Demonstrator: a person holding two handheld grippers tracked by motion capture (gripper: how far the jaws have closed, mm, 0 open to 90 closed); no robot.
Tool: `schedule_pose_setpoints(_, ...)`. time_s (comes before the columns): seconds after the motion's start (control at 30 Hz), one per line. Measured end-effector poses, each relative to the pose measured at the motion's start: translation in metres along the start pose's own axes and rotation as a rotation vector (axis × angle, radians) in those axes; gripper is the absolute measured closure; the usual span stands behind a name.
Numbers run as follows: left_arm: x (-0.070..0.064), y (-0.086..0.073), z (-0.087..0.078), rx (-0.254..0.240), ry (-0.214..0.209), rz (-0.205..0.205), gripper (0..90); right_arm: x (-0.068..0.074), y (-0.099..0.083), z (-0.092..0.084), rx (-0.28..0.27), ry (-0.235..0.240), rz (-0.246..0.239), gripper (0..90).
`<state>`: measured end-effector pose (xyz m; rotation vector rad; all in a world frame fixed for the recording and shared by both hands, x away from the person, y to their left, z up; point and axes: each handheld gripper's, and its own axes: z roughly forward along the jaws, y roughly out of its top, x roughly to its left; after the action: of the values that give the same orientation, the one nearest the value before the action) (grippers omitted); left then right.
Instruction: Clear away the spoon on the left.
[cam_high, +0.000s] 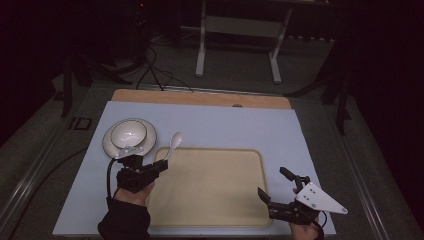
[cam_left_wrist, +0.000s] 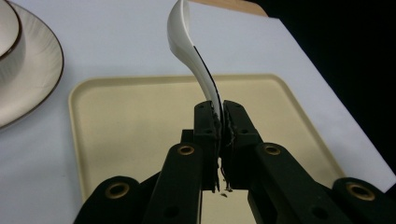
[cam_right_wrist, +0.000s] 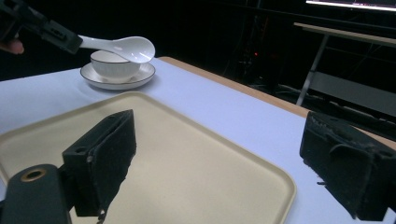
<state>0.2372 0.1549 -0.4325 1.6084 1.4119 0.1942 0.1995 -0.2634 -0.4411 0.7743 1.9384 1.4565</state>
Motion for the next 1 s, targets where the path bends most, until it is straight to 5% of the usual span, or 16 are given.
schedule_pose_setpoints(0.17,-0.004,-0.013,0.007,-0.019,0.023,0.004,86.0,0.000,0.000,0.001,0.003,0.005,-0.003,10.7)
schedule_pose_setpoints(0.37,-0.003,-0.027,0.019,-0.013,-0.012,-0.003,85.9,0.000,0.000,0.001,0.002,0.005,0.000,10.7)
schedule_pose_setpoints(0.73,-0.006,-0.054,0.034,-0.075,0.050,-0.033,86.0,0.000,-0.001,0.003,0.007,0.012,0.004,10.7)
schedule_pose_setpoints(0.8,-0.007,-0.059,0.034,-0.092,0.094,-0.015,86.0,0.000,-0.001,0.003,0.007,0.011,0.004,10.7)
schedule_pose_setpoints(1.0,-0.005,-0.070,0.037,-0.074,0.109,-0.037,86.0,0.000,-0.001,0.002,0.005,0.012,0.009,10.7)
